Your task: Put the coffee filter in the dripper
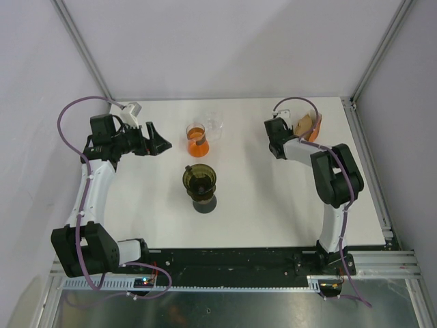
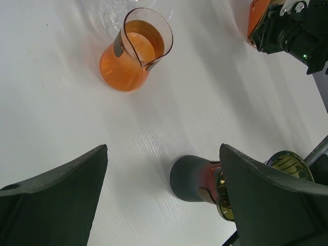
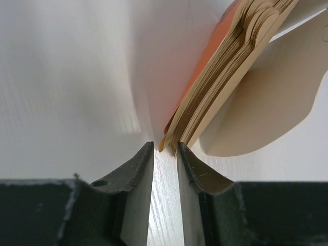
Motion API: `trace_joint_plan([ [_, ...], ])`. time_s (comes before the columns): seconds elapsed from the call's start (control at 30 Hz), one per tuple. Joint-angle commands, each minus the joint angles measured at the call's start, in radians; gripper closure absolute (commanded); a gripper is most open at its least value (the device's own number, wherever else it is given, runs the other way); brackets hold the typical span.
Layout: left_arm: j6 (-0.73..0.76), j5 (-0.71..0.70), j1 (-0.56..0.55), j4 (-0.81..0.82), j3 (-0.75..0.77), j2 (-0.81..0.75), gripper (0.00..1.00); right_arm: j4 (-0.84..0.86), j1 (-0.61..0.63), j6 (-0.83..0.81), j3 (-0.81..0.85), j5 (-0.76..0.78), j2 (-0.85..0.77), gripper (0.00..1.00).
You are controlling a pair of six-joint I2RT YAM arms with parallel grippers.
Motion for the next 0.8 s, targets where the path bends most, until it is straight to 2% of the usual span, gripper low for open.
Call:
trace_joint_plan([
  [0.0, -0.001, 0.038, 0.012, 0.023, 0.000, -0.009, 0.06, 0.000, 0.008, -0.004, 0.061, 0.071, 0.020, 0.72],
  [0.37, -0.003, 0.051, 0.019, 0.023, -0.002, -0.007, 0.06, -0.126, 0.013, -0.003, 0.197, 0.115, 0.125, 0.74],
  [0.77, -0.004, 0.068, 0.023, 0.023, -0.001, -0.008, 0.06, -0.161, 0.024, -0.002, 0.229, 0.200, 0.151, 0.77],
])
